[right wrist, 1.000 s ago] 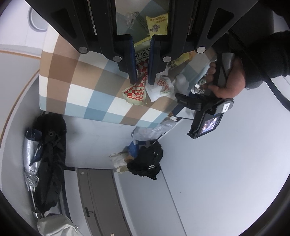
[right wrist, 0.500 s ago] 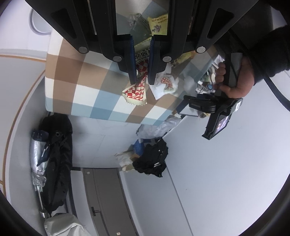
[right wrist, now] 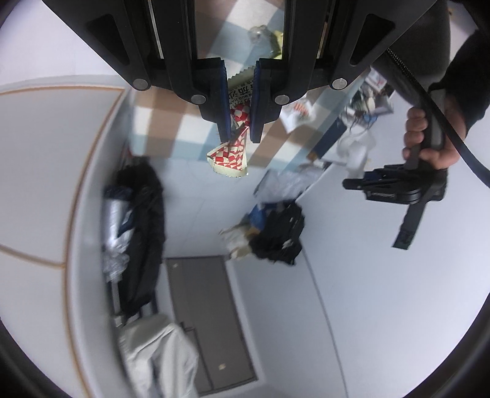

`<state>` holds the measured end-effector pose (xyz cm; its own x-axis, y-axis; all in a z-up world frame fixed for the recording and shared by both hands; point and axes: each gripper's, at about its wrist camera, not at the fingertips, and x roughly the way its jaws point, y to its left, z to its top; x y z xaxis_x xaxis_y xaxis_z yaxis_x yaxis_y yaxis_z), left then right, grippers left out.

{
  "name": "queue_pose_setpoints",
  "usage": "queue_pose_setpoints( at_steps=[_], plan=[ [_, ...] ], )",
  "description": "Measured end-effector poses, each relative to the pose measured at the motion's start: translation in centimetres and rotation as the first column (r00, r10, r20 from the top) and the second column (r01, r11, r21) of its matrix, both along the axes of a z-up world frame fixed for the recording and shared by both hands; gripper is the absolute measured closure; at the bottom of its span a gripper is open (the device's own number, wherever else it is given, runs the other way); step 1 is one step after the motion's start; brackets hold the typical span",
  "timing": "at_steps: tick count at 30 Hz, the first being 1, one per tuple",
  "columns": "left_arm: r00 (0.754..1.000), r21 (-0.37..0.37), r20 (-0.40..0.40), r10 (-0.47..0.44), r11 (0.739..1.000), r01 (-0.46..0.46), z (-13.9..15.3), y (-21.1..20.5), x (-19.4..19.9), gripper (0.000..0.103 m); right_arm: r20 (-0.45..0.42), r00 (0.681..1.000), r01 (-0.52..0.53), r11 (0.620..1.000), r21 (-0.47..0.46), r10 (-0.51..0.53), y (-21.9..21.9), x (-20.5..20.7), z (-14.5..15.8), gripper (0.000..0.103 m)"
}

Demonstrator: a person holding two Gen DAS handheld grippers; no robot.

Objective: Collect trash
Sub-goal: 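Carry the foam and wrapper over the white trash bin with both tools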

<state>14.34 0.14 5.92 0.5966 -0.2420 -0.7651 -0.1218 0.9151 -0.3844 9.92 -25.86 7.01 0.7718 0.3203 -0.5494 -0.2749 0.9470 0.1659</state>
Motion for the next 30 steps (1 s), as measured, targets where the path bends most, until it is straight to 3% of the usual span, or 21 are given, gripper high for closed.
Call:
queue_pose_setpoints(
  at_steps=[6, 8, 11, 15, 21, 30],
  plan=[
    [0.978, -0.09, 0.082, -0.192, 0.976, 0.2, 3.9, -7.2, -0.7, 0.075, 0.06, 0.988, 0.143, 0.99, 0.015, -0.144, -5.6, -3.3, 3.1, 0.092],
    [0.957, -0.123, 0.096, -0.274, 0.951, 0.285, 4.4, -10.9, -0.6, 0.075, 0.066, 0.977, 0.2, 0.979, 0.031, -0.202, -8.0, -4.5, 3.5, 0.092],
    [0.923, -0.116, 0.097, -0.373, 0.917, 0.382, 4.3, -15.9, -0.3, 0.075, 0.053, 0.958, 0.278, 0.959, 0.056, -0.281, -11.6, -6.0, 3.3, 0.092],
    [0.873, -0.11, 0.067, -0.484, 0.866, 0.488, 2.5, -21.8, 0.2, 0.075, -0.005, 0.926, 0.376, 0.922, 0.087, -0.377, -16.2, -7.3, 1.6, 0.092],
    [0.791, -0.043, -0.09, -0.605, 0.796, 0.604, -4.8, -30.5, 1.8, 0.075, -0.152, 0.876, 0.477, 0.869, 0.133, -0.458, -22.3, -7.3, -3.8, 0.092],
    [0.684, 0.025, -0.355, -0.637, 0.725, 0.689, -17.2, -38.2, 4.6, 0.075, -0.436, 0.797, 0.548, 0.803, 0.232, -0.418, -28.3, -4.6, -15.8, 0.092]
  ],
)
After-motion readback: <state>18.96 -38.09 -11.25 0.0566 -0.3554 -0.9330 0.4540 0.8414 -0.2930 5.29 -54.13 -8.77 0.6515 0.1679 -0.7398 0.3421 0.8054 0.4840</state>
